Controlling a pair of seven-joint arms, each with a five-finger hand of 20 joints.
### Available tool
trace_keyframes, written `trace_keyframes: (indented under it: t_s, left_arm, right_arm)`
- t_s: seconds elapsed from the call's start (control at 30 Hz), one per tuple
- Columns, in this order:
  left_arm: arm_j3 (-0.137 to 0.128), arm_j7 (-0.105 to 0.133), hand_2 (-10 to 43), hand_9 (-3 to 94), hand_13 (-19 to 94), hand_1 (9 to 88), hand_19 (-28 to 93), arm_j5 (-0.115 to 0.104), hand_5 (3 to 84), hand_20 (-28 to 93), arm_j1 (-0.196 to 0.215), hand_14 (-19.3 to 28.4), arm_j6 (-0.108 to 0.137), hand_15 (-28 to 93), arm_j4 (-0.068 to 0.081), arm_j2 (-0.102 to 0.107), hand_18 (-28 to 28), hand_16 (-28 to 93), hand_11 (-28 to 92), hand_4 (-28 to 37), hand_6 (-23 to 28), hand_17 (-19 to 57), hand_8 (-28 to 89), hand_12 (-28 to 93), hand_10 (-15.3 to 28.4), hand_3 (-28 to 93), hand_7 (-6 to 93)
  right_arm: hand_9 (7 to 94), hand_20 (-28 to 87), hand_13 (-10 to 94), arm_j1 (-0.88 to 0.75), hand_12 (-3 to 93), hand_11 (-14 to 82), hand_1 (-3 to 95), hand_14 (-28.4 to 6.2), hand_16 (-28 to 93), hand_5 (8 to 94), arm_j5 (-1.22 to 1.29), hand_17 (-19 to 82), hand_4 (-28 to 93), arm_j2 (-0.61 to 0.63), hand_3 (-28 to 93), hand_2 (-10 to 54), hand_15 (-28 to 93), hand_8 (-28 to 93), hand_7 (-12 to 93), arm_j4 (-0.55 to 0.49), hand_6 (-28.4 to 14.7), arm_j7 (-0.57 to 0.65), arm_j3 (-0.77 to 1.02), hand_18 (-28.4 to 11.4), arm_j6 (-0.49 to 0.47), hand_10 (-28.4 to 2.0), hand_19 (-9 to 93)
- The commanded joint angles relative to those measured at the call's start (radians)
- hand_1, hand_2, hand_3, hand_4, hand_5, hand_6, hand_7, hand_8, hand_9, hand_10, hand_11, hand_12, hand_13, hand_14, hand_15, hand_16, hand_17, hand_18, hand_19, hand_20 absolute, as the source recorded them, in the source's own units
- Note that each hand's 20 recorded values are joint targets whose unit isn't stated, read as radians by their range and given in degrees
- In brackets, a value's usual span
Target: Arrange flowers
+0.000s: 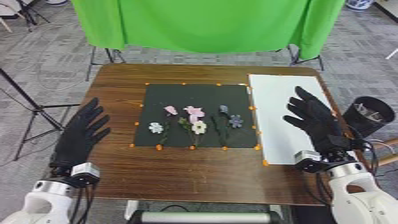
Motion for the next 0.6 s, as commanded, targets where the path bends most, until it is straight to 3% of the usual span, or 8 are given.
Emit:
trace_keyframes:
  t_s: [0.03, 0.1, 0.17, 0.2, 0.27, 0.37, 0.47, 0.6]
  left_arm:
    - [0.04, 0.014, -9.2, 16.8, 13, 23.8, 40, -0.007, 22.2, 5, -0.024, 13.5, 0.024, 19, 0.017, -0.023, 24.8, 5, 12, -28.2, 2.0, -12.6, -10, 19, 9.5, 66, 19.6]
    - [0.041, 0.019, -9.1, 17.3, 14, 23.7, 41, -0.006, 22.4, 6, -0.02, 13.7, 0.028, 21, 0.018, -0.02, 24.1, 5, 13, -28.3, 2.0, -11.9, -10, 19, 9.6, 67, 19.7]
    - [0.057, 0.024, -8.8, 17.5, 14, 23.6, 43, -0.007, 22.7, 7, -0.042, 13.8, 0.027, 23, 0.028, -0.022, 23.7, 4, 14, -27.4, 2.0, -11.1, -11, 18, 9.8, 69, 20.0]
    - [0.07, 0.028, -8.0, 17.8, 15, 23.9, 44, -0.01, 23.2, 8, -0.061, 13.9, 0.027, 24, 0.036, -0.016, 23.5, 4, 15, -25.6, 2.0, -10.6, -11, 18, 9.9, 70, 20.5]
    - [0.072, 0.026, -6.3, 18.3, 16, 24.7, 47, -0.015, 24.1, 10, -0.07, 13.9, 0.021, 31, 0.036, -0.013, 23.4, 4, 18, -20.8, 2.4, -9.0, -11, 18, 9.9, 71, 22.1]
    - [0.07, 0.016, -5.6, 18.8, 17, 25.0, 49, -0.02, 24.3, 12, -0.05, 13.9, 0.03, 37, 0.034, -0.029, 23.4, 3, 22, -19.0, 2.6, -8.3, -12, 18, 10.5, 72, 22.7]
    - [0.06, 0.016, -5.5, 19.3, 17, 25.5, 50, -0.014, 24.6, 12, -0.034, 14.0, 0.028, 38, 0.031, -0.029, 23.5, 2, 22, -19.0, 2.7, -8.0, -12, 18, 10.7, 71, 22.8]
    - [0.063, 0.019, -5.9, 19.8, 17, 25.9, 49, -0.018, 25.1, 12, -0.062, 13.8, 0.025, 37, 0.038, -0.012, 23.6, 0, 23, -21.5, 3.0, -7.5, -12, 17, 10.9, 70, 22.8]
  right_arm:
    - [28.1, 16, 21, -0.004, 25.1, 3.0, 13.6, -13.2, 39, 26.9, 0.02, -5, -27, -0.016, 83, -6.7, -3, -9, 14, 0.0, -2.9, -0.015, -0.045, -23.8, 0.052, -12.5, 40]
    - [28.2, 16, 22, -0.002, 25.0, 3.5, 13.9, -13.0, 39, 27.2, 0.011, -5, -27, -0.017, 83, -6.7, -2, -9, 15, -0.003, -2.4, -0.005, -0.052, -23.7, 0.056, -12.6, 40]
    - [28.7, 19, 22, -0.001, 25.1, 7.4, 15.1, -12.6, 38, 27.6, -0.025, -3, -26, 0.003, 85, -6.7, 4, -11, 18, -0.006, -2.2, -0.015, -0.059, -23.6, 0.092, -13.2, 43]
    - [28.9, 21, 22, -0.006, 25.0, 10.0, 16.0, -12.3, 34, 27.8, -0.022, -2, -26, 0.009, 86, -6.5, 11, -12, 19, -0.009, -2.2, -0.023, -0.063, -23.4, 0.117, -13.6, 44]
    - [30.1, 25, 23, -0.008, 25.3, 20.8, 18.7, -12.0, 25, 29.1, 0.01, 2, -25, 0.005, 90, -6.1, 29, -15, 27, -0.008, -1.9, -0.024, -0.068, -22.6, 0.126, -14.6, 50]
    - [30.3, 30, 24, -0.01, 27.3, 35.0, 21.5, -12.5, 16, 30.2, 0.031, 5, -20, -0.004, 93, -3.9, 50, -19, 41, -0.004, -1.7, 0.001, -0.07, -21.9, 0.113, -15.7, 57]
    - [31.2, 31, 25, -0.017, 27.6, 38.3, 22.4, -12.8, 14, 31.7, 0.015, 6, -19, -0.005, 93, -3.2, 55, -21, 44, -0.008, -2.2, 0.004, -0.065, -22.0, 0.108, -16.3, 59]
    - [32.1, 31, 26, 0.001, 27.0, 38.6, 21.4, -12.9, 12, 32.0, 0.024, 7, -22, -0.007, 93, -4.6, 55, -21, 43, 0.005, -2.7, -0.001, -0.056, -21.9, 0.074, -16.2, 59]
